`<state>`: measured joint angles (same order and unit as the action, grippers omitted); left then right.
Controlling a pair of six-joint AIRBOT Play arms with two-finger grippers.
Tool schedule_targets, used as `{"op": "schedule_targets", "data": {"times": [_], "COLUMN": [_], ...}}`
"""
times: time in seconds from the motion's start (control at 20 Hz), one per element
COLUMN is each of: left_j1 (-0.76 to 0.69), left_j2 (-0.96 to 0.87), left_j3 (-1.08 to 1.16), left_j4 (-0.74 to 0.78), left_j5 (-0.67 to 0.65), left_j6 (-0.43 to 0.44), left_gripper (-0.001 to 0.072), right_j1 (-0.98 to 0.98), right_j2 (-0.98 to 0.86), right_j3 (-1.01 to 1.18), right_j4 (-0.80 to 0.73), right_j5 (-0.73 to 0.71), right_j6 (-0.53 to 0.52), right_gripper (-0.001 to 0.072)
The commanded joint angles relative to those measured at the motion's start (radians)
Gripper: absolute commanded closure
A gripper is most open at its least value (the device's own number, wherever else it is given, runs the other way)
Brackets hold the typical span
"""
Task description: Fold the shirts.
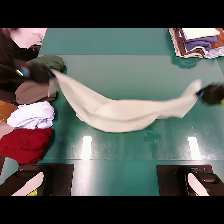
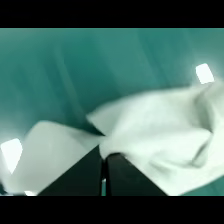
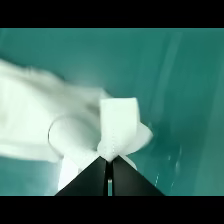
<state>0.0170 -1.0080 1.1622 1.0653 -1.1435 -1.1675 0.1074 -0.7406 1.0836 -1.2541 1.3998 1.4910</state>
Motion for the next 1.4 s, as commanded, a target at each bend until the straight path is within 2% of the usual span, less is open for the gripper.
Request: {"op": "schedule_targets", "data": {"times": [0.0, 0.05, 0.1, 0.15, 0.35, 0.4, 0.55, 0.7, 0.9, 1.05, 1.2, 1.25, 1.3, 1.35], "left_j1": [0.000, 0.000, 0.000, 0.000, 0.000, 0.000, 0.000, 0.000, 0.000, 0.000, 0.000, 0.000, 0.000, 0.000], "left_j2": [0.001, 0.001, 0.002, 0.002, 0.002, 0.002, 0.002, 0.002, 0.002, 0.002, 0.002, 0.002, 0.002, 0.002], "left_j3": [-0.272, -0.287, -0.287, -0.280, -0.256, -0.256, -0.256, -0.256, -0.257, -0.257, -0.257, -0.257, -0.257, -0.257], "left_j4": [0.003, 0.010, 0.023, 0.036, 0.042, 0.039, 0.038, 0.038, 0.038, 0.038, 0.038, 0.037, 0.037, 0.037], "left_j5": [0.089, 0.087, 0.087, 0.087, 0.105, 0.111, 0.106, 0.094, 0.080, 0.073, 0.073, 0.074, 0.074, 0.073], "left_j6": [0.051, 0.051, 0.050, 0.050, 0.048, 0.045, 0.041, 0.041, 0.039, 0.038, 0.022, 0.017, 0.016, 0.016], "left_gripper": [0.0684, 0.0684, 0.0684, 0.0684, 0.0684, 0.0684, 0.0684, 0.0683, 0.0684, 0.0684, 0.0683, 0.0684, 0.0684, 0.0684], "right_j1": [0.040, 0.040, 0.040, 0.040, 0.043, 0.048, 0.090, 0.175, 0.292, 0.350, 0.391, 0.399, 0.407, 0.409], "right_j2": [0.077, 0.088, 0.094, 0.095, -0.013, -0.078, -0.359, -0.684, -1.059, -1.187, -1.256, -1.265, -1.267, -1.267], "right_j3": [-0.272, -0.304, -0.320, -0.316, -0.150, -0.108, 0.019, 0.192, 0.476, 0.607, 0.706, 0.729, 0.746, 0.764], "right_j4": [0.006, 0.006, 0.006, 0.005, 0.024, 0.067, 0.208, 0.259, 0.268, 0.267, 0.268, 0.267, 0.266, 0.266], "right_j5": [0.022, 0.032, 0.047, 0.066, 0.075, 0.073, 0.020, -0.013, -0.005, 0.006, 0.087, 0.095, 0.092, 0.088], "right_j6": [0.031, 0.031, 0.031, 0.030, 0.013, -0.036, -0.156, -0.222, -0.229, -0.229, -0.229, -0.229, -0.229, -0.238], "right_gripper": [0.0671, 0.0434, 0.0232, 0.0199, 0.0201, 0.0201, 0.0201, 0.0201, 0.0201, 0.0201, 0.0204, 0.0257, 0.0372, 0.0451]}}
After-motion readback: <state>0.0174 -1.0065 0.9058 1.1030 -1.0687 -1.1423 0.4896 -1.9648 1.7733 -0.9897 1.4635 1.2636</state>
